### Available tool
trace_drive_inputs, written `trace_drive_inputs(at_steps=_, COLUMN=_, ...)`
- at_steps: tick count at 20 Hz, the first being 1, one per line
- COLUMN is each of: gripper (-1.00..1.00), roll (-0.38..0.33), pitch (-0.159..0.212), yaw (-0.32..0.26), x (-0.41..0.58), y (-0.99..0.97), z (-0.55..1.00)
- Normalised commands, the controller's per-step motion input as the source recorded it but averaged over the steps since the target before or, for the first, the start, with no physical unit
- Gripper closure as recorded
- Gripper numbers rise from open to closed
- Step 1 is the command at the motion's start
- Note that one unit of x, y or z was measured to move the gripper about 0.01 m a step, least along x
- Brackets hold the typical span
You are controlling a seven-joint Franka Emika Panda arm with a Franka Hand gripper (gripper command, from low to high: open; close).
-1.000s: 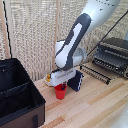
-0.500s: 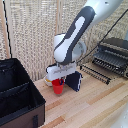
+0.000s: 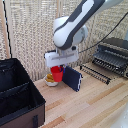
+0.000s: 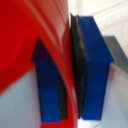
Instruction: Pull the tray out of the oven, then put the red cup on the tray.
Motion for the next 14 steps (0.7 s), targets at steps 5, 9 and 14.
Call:
trace_drive_inputs(at_steps=5, gripper=1.0, roll=-0.116, pitch=0.039, yaw=-0.239, x=0.402, y=0.0, z=0.89)
trace_drive_inputs(at_steps=9, gripper=1.0, roll=-0.055, pitch=0.057, yaw=-0.195, x=0.49, y=-0.13, z=0.88)
trace_drive_inputs(at_steps=14, gripper=1.0, roll=0.04, pitch=0.038, yaw=-0.116, x=0.358, y=-0.52, z=0.91)
